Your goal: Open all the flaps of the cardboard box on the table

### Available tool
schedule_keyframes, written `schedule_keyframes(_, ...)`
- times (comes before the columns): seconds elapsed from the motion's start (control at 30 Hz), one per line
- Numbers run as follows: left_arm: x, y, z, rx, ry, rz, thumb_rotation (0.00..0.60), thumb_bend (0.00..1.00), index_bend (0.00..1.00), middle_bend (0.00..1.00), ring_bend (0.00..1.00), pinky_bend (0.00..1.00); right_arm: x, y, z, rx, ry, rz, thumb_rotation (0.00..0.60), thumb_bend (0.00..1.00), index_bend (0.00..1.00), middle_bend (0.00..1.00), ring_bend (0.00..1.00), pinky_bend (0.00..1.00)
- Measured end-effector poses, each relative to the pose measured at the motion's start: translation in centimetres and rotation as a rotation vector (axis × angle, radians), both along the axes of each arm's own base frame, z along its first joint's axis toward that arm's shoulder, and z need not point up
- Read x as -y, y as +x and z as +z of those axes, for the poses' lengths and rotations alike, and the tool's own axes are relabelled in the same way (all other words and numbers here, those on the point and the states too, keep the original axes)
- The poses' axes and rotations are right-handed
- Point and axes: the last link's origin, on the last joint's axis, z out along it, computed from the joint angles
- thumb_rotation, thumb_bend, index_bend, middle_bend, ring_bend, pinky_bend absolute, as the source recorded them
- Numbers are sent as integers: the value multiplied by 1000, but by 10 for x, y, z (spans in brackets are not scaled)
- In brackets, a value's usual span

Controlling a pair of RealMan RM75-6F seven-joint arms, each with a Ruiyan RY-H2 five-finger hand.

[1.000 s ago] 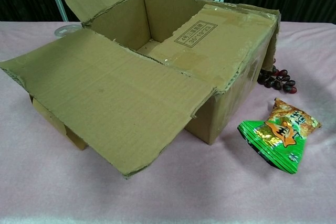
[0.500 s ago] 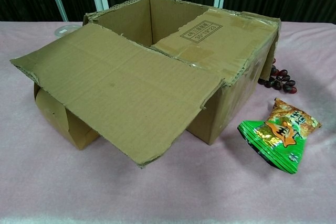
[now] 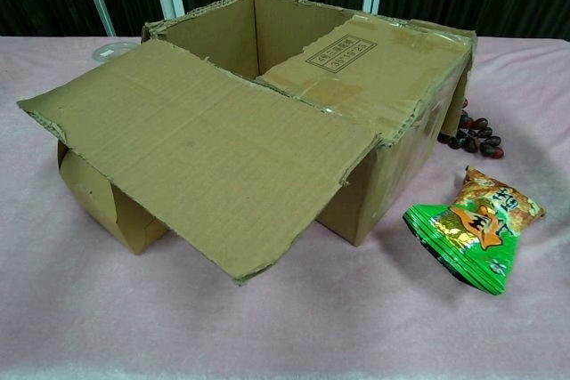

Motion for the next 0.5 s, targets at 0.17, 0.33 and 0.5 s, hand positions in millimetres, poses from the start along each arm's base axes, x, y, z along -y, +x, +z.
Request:
schedule_keyframes(0.17,47,-38,3,220,131,66,600,225,0,44,0,21,14,23,2,-126,35,93,600,431,16,38,16,234)
schedule_keyframes(0.33,75,-67,-4,339,195,81,600,225,0,43,0,21,32,55,2,-260,72,197,600,510,70,67,21,234)
schedule_keyframes(0.5,86,-87,-11,366,215,75,600,225,0,41,0,21,51,91,-2,-359,115,312,600,825,218,158,83,234)
